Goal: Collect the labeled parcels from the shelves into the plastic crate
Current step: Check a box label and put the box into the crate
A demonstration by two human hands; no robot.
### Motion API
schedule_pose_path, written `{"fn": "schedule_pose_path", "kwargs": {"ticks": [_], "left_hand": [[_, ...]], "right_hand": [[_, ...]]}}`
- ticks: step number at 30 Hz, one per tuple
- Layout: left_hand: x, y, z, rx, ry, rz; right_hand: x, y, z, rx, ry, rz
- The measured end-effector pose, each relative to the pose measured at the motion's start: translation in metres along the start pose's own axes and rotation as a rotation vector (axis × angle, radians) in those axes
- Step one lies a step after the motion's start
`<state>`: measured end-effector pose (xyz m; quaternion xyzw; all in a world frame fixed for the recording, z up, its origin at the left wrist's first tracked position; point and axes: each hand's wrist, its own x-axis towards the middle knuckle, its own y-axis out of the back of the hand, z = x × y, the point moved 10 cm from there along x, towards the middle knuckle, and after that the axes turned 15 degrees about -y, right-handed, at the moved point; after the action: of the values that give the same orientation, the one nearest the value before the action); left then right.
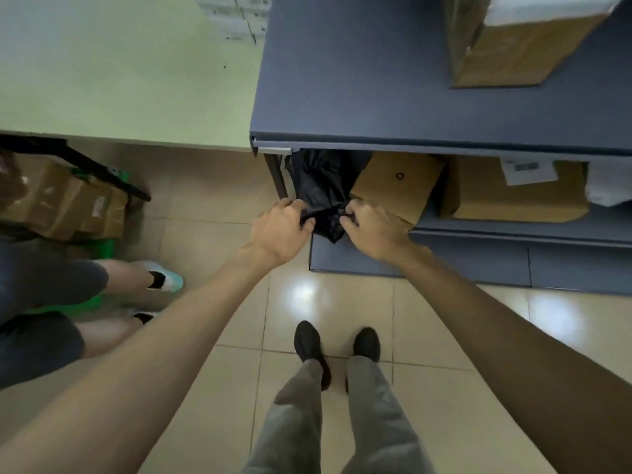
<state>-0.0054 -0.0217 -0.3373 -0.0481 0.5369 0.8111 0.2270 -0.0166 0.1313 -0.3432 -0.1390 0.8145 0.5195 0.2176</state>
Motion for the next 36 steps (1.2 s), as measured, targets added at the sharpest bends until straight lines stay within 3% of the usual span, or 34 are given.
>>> {"fn": "schedule_pose_path", "kwargs": {"ticks": [5,8,11,14,18,27,32,36], "left_hand": [[0.028,-0.029,-0.038,-0.058,-0.008,0.02],[0.045,-0.051,-0.054,-0.143,-0.003,0.035],[0.06,-0.07,-0.068,-0.312,0.034,0.076],[0.068,-0.09,-0.076,-0.53,0.072,0.109],[0.06,-0.1,-0.075,-0.581,0.1,0.151],[0.02,-0.103,-0.081,-0.718,0.161,0.236],[0.014,-0.097,-0.071,-0.841,0.159,0.284],[0.015,-0.084,-0.054,-0.901,0.08,0.311]], "right_hand": [[0.045,-0.045,0.015,0.146,-0.151,-0.027],[0.07,-0.054,0.034,0.297,-0.258,0.024],[0.083,-0.062,0.042,0.301,-0.315,0.082],[0.086,-0.074,0.036,0.295,-0.31,0.08],[0.079,-0.086,0.034,0.391,-0.332,0.063],[0.055,-0.102,0.049,1.048,-0.372,-0.077],[0.044,-0.082,0.037,1.091,-0.3,0.032],[0.04,-0.079,0.026,1.017,-0.273,0.014]]}}
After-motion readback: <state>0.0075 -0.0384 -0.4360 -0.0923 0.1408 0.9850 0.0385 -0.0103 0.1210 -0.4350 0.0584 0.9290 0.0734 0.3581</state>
